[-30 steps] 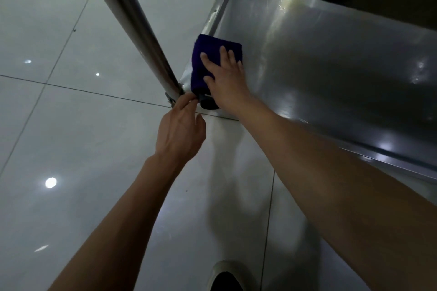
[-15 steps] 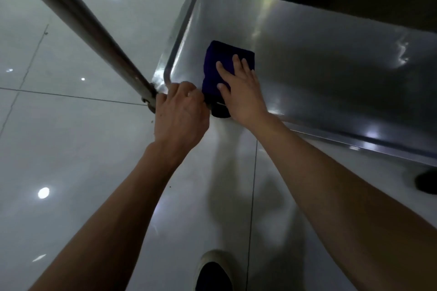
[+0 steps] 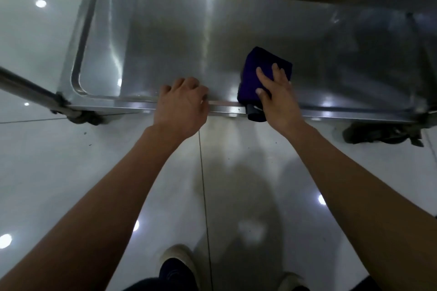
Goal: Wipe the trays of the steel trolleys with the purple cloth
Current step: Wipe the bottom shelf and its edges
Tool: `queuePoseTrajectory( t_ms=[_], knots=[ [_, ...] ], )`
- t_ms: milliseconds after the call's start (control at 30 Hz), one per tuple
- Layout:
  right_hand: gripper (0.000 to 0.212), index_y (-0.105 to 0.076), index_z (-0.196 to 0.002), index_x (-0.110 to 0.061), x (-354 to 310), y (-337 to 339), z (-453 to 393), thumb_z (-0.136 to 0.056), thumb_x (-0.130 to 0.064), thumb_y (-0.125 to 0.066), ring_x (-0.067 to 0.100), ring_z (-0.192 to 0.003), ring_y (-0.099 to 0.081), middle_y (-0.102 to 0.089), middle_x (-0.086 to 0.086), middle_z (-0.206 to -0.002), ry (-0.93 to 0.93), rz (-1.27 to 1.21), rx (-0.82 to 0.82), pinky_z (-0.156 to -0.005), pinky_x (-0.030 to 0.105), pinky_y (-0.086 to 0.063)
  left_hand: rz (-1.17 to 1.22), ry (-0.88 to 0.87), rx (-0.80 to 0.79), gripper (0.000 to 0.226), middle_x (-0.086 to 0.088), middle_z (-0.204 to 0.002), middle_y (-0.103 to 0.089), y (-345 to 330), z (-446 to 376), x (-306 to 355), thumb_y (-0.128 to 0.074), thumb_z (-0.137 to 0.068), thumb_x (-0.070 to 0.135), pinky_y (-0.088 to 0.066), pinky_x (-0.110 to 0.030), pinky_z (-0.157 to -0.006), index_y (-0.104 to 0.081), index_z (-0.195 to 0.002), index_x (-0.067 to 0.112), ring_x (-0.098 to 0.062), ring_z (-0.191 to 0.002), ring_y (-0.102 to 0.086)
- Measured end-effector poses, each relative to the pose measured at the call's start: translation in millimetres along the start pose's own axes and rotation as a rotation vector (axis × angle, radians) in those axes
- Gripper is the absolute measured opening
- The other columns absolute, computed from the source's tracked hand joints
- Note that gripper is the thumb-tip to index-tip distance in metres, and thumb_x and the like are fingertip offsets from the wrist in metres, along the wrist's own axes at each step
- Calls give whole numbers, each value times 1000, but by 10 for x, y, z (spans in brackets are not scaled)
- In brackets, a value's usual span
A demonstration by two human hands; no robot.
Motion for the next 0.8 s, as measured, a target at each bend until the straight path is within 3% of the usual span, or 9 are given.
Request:
queuePoseTrajectory(
  t_ms=[367,800],
  knots=[
    [51,-25,-156,-25,109,91,-54,-107,-20,-36,30,-153,2,-5,13,-166,-12,42,42,-123,45,1,43,-33,35,31,-2,-135,-58,6,62,1,-54,-97,30,-37,-49,-98,-66,-125,21,-29,-126,-50],
    [51,-22,-157,-28,-884,-354,-536,-107,-28,-32,31,-153,-1,-4,13,-166,130,85,9,-123,46,0,-33,288,113,34,-6,-138,-53,271,253,-1107,-54,-95,36,-36,-59,-103,-63,-122,18,-34,-131,-43]
  ],
)
Point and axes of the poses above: each hand's wrist, its own z-axis away from the middle knuckle, its own y-axis out of the back of the hand, x = y × z, the point moved 5 cm from there along -z, towards the middle knuckle
